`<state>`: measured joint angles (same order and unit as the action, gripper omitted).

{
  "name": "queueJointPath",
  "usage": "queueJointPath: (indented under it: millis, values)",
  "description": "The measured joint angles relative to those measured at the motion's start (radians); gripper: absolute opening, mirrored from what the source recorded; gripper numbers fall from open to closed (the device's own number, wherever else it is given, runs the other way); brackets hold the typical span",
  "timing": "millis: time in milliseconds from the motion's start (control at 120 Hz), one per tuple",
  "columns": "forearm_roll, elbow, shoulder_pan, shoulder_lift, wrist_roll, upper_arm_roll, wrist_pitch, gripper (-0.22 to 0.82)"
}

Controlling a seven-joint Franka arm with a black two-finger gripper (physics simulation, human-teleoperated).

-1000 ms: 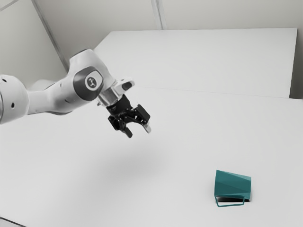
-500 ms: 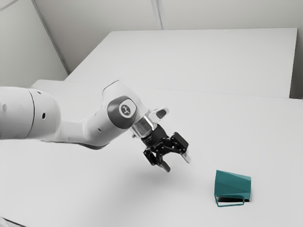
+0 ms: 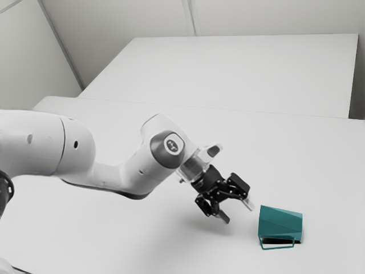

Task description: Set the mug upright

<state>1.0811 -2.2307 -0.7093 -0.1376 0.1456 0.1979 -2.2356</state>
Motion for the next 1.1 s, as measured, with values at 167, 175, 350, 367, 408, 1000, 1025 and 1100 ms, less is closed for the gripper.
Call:
queueJointPath:
  millis: [167, 175, 350, 367, 408, 1000, 1025, 1100]
  values:
    - [0.039, 0.054, -0.024, -0.049, 0.037, -0.002, -0.011, 0.60]
    - [0.040, 0.057, -0.024, -0.053, 0.039, -0.003, -0.011, 0.60]
    - [0.050, 0.122, -0.033, -0.094, 0.073, -0.005, -0.016, 0.60]
    - [0.051, 0.128, -0.033, -0.099, 0.075, -0.006, -0.016, 0.60]
    - [0.052, 0.145, -0.034, -0.114, 0.082, -0.006, -0.017, 0.60]
    - [0.062, 0.290, -0.034, -0.260, 0.142, -0.012, -0.008, 0.20]
    - [0.061, 0.292, -0.034, -0.260, 0.143, -0.012, -0.008, 0.16]
    - [0.055, 0.294, -0.035, -0.260, 0.143, -0.013, -0.009, 0.09]
